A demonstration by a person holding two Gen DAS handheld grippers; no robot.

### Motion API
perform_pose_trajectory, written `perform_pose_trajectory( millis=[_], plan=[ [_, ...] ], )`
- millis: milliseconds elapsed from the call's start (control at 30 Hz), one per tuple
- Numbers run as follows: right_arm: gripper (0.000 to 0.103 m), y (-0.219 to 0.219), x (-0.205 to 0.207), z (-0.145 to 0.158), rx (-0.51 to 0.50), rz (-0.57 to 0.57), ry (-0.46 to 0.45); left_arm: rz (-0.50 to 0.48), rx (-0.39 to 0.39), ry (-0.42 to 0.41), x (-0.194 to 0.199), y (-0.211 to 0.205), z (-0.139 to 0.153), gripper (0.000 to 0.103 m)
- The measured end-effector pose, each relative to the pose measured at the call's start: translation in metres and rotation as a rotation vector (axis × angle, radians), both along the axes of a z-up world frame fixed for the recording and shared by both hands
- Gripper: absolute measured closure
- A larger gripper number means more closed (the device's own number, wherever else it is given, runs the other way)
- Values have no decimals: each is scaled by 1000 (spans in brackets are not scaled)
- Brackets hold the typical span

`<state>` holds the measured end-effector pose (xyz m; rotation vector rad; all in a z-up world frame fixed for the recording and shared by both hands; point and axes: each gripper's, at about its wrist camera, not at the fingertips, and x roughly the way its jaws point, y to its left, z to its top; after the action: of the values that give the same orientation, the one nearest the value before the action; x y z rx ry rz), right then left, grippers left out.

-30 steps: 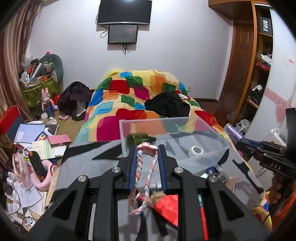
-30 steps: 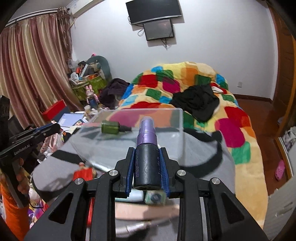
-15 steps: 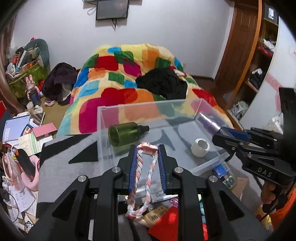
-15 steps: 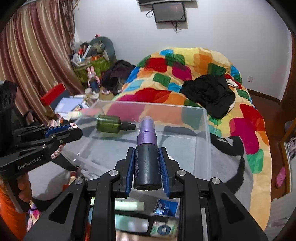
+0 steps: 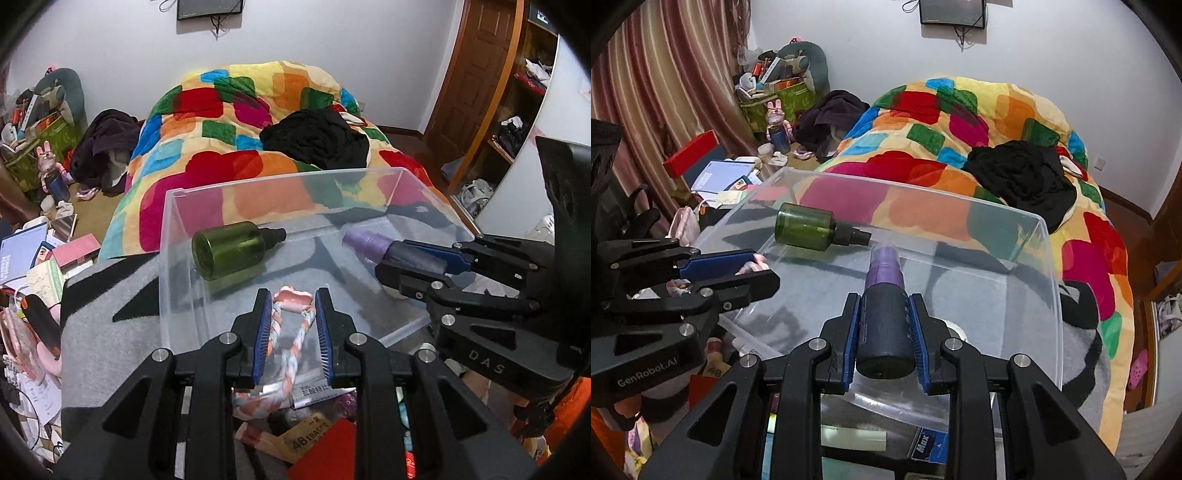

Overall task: Organize objects
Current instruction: 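Place the bracelet and purple-capped bottle into the clear box and release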

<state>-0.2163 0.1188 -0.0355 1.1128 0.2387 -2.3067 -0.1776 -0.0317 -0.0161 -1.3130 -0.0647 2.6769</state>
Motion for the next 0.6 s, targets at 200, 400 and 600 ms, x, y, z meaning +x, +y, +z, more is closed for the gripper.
perform_pose_trajectory(
  millis=[200,400,600],
  plan=[
    [78,-1,12,7,29,10,40,3,1,28,9,4,10,56],
    [58,7,32,22,31,7,108,16,-26,100,30,10,31,32],
    [36,33,60,35,19,-38,176,45,-61,170,65,14,42,8]
  ],
)
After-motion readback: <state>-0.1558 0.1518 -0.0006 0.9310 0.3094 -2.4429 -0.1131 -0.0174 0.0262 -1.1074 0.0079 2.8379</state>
